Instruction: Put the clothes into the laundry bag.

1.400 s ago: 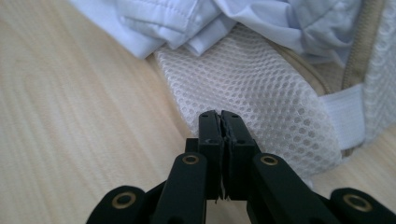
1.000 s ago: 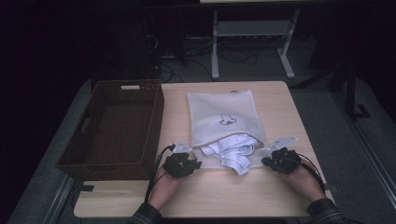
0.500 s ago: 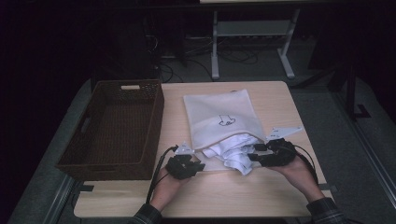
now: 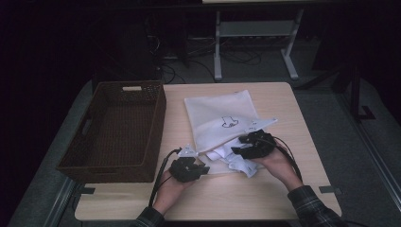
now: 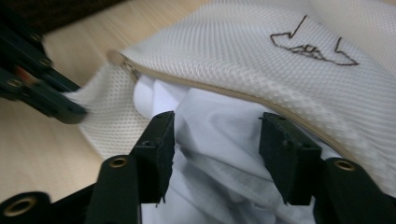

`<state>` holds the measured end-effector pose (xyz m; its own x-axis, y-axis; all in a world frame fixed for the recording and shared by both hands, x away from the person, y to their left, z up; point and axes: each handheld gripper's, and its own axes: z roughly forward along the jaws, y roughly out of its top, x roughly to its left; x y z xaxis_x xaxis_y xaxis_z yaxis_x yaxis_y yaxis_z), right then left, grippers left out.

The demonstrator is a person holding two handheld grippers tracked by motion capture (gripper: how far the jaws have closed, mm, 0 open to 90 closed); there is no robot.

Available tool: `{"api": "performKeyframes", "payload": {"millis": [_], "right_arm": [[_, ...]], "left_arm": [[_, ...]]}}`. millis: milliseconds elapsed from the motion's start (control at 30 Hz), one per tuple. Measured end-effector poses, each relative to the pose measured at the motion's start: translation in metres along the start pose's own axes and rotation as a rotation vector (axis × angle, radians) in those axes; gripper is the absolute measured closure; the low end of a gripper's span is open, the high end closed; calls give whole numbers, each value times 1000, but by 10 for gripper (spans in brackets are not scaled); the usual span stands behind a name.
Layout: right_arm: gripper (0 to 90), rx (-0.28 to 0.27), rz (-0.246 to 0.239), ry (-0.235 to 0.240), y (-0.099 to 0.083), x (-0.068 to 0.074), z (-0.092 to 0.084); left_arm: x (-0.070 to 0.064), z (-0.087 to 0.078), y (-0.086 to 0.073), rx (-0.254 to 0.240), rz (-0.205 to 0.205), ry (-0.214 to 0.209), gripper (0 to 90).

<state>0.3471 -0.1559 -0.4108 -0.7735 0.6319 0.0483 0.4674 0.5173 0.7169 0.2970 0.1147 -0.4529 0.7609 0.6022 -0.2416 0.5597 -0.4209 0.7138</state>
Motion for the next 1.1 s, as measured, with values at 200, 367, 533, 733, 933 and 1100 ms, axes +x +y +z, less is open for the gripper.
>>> {"api": "performKeyframes", "payload": {"millis": [200, 367, 533, 733, 933, 1100], "right_arm": [[667, 57, -64, -99, -2, 10, 17], [765, 60, -67, -134, -1, 12, 22], [815, 7, -19, -136, 1, 6, 21], [832, -25, 19, -134, 5, 0, 23], [844, -59, 56, -145, 11, -8, 26], [846, -78, 82, -159, 16, -14, 33]], "left_arm": [[0, 0, 0, 4, 2, 1, 842], [0, 0, 0, 11, 0, -2, 854], [-1, 2, 0, 26, -1, -8, 862], [-3, 5, -1, 38, -1, -23, 863], [-4, 5, -1, 54, -1, -31, 866], [-5, 7, -1, 64, 4, -34, 867]]}}
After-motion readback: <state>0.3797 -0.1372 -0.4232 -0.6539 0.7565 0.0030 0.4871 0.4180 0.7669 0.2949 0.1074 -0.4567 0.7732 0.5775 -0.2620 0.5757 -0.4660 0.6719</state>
